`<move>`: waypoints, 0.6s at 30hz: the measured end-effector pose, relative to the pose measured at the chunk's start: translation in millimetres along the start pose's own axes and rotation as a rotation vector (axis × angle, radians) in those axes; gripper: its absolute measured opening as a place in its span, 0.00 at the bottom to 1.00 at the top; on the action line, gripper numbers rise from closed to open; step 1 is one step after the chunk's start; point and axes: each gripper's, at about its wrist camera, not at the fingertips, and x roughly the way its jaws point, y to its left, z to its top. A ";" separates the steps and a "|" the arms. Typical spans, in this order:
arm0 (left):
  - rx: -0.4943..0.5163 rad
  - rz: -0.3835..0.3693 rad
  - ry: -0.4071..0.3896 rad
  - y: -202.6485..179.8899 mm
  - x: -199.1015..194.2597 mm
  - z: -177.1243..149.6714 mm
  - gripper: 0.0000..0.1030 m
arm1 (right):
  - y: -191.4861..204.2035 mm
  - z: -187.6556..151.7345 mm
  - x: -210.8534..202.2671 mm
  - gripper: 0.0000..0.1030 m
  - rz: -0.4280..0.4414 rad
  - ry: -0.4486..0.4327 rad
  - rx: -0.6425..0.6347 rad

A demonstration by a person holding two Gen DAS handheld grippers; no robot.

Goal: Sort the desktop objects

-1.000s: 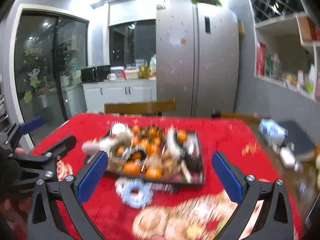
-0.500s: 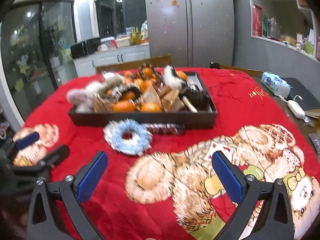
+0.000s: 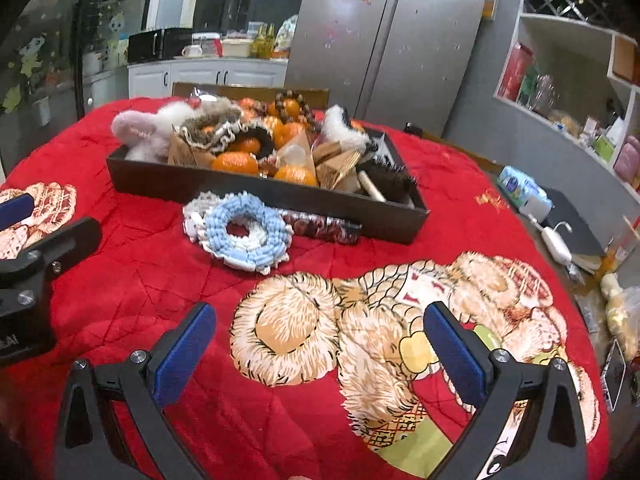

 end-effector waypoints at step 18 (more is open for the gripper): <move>0.005 0.009 0.002 -0.5 1.4 -0.6 1.00 | -0.2 2.3 -22.2 1.00 -0.020 -0.116 0.023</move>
